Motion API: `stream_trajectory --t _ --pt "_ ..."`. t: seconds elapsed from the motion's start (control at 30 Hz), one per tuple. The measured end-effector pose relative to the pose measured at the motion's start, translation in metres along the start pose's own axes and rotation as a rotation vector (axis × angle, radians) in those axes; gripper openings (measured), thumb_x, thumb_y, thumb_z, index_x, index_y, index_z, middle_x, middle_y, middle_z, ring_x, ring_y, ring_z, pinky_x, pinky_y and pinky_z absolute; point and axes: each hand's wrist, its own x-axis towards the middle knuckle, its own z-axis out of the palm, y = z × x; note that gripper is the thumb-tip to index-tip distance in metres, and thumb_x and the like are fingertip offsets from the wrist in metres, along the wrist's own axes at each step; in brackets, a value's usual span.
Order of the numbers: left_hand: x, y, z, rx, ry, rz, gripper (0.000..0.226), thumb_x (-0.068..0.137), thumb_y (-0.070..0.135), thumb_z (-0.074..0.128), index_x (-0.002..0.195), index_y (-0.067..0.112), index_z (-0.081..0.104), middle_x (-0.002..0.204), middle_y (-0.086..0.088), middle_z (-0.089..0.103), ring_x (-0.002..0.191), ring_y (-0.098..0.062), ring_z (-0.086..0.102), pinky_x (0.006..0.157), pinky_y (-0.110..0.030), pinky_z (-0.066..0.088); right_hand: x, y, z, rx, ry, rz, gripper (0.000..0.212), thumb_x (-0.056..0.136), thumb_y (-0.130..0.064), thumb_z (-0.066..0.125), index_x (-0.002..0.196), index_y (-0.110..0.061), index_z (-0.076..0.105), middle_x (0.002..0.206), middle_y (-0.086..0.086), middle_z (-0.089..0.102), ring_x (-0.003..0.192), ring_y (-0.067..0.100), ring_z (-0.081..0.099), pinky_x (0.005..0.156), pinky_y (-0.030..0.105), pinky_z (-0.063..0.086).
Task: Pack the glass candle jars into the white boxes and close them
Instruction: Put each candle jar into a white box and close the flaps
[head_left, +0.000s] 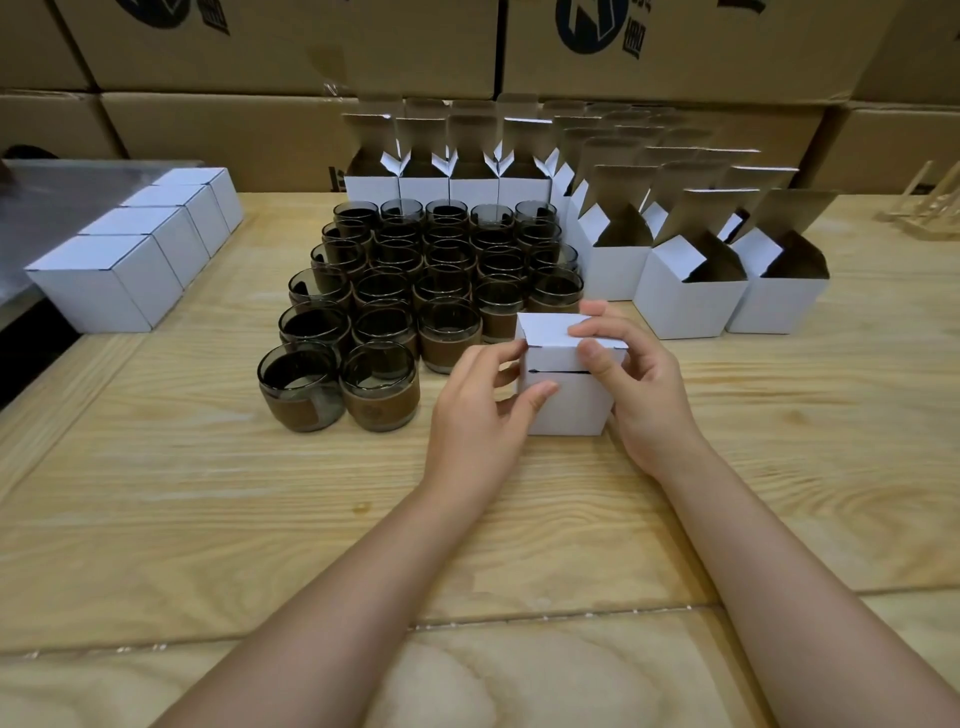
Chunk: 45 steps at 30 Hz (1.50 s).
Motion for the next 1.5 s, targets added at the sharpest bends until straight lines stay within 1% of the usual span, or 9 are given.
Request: stream_trajectory --t 0.27,0.4,0.47,0.6,0.7,0.83,1.0,1.13,1.5 --pt "-0.002 0.003 -0.003 -0.003 -0.039 0.065 0.052 0.087 0.021 0.070 0.128 0.043 0.046 0.122 0.007 0.051 0.103 -0.004 0.058 0.075 -0.017 0.055 0.002 0.008 -0.005 0.028 -0.048 0.000 0.013 0.080 -0.017 0.062 0.081 -0.026 0.072 0.131 0.001 0.052 0.128 0.016 0.046 0.105 0.046 0.039" --pt "-0.004 0.005 -0.002 0.102 -0.038 0.131 0.023 0.090 0.015 0.066 0.112 0.015 0.070 0.129 0.002 0.047 0.105 -0.003 0.050 0.075 -0.043 0.057 0.005 0.010 -0.007 0.106 -0.061 0.038 0.030 0.080 -0.016 0.048 0.075 -0.027 0.076 0.131 0.000 0.052 0.128 0.015 0.044 0.104 0.035 0.036" --pt "-0.002 0.006 -0.002 0.101 -0.034 0.140 0.021 0.089 0.011 0.067 0.110 0.010 0.071 0.133 0.001 0.048 0.109 -0.001 0.049 0.079 -0.044 0.056 0.006 0.011 -0.008 0.110 -0.064 0.054 0.032 0.078 -0.015 0.047 0.075 -0.027 0.076 0.130 -0.004 0.052 0.129 0.014 0.043 0.103 0.032 0.035" --pt "-0.001 0.008 0.000 0.327 -0.016 0.319 0.021 0.088 0.005 0.065 0.108 0.003 0.070 0.137 -0.012 0.055 0.129 -0.030 0.050 0.101 -0.042 0.043 0.006 0.012 -0.012 0.243 -0.097 0.134 0.035 0.082 -0.016 0.042 0.080 -0.022 0.076 0.136 -0.005 0.050 0.132 0.017 0.041 0.099 0.033 0.038" --pt "-0.005 0.011 0.000 0.557 0.027 0.486 0.034 0.086 -0.005 0.055 0.115 0.006 0.069 0.131 -0.008 0.061 0.128 -0.029 0.052 0.102 -0.044 0.039 0.008 0.013 -0.018 0.300 -0.073 0.180 0.037 0.084 0.001 0.036 0.090 -0.012 0.070 0.132 -0.004 0.055 0.126 0.020 0.048 0.099 0.037 0.038" --pt "-0.012 0.019 0.000 0.698 0.002 0.597 0.044 0.080 0.008 0.044 0.116 0.009 0.069 0.119 -0.003 0.068 0.117 -0.025 0.061 0.105 -0.047 0.033 0.006 0.010 -0.017 0.256 -0.106 0.153 0.034 0.080 0.009 0.038 0.094 -0.009 0.063 0.126 -0.002 0.057 0.106 0.009 0.059 0.083 0.024 0.047" --pt "-0.019 0.030 -0.004 0.705 -0.013 0.593 0.028 0.079 0.029 0.061 0.093 0.007 0.070 0.092 -0.007 0.068 0.089 -0.029 0.063 0.083 -0.040 0.045 0.005 0.009 -0.017 0.371 -0.103 0.229 0.034 0.078 -0.020 0.044 0.103 -0.009 0.064 0.120 0.007 0.065 0.105 0.018 0.061 0.087 0.033 0.048" --pt "-0.023 0.042 -0.018 0.785 0.078 0.653 0.017 0.075 0.024 0.068 0.071 0.009 0.061 0.069 -0.005 0.057 0.064 -0.027 0.052 0.060 -0.036 0.042 0.007 0.011 -0.015 0.394 0.002 0.274 0.036 0.090 -0.021 0.042 0.123 -0.012 0.054 0.122 0.013 0.063 0.100 0.023 0.063 0.091 0.039 0.047" --pt "-0.060 0.035 -0.141 1.034 0.028 0.786 0.023 0.070 0.019 0.055 0.052 0.010 0.044 0.053 -0.008 0.039 0.047 -0.027 0.037 0.048 -0.036 0.028 0.009 0.010 -0.014 0.354 0.010 0.294 0.032 0.095 -0.017 0.035 0.114 -0.006 0.058 0.108 0.015 0.066 0.092 0.025 0.063 0.087 0.038 0.047"
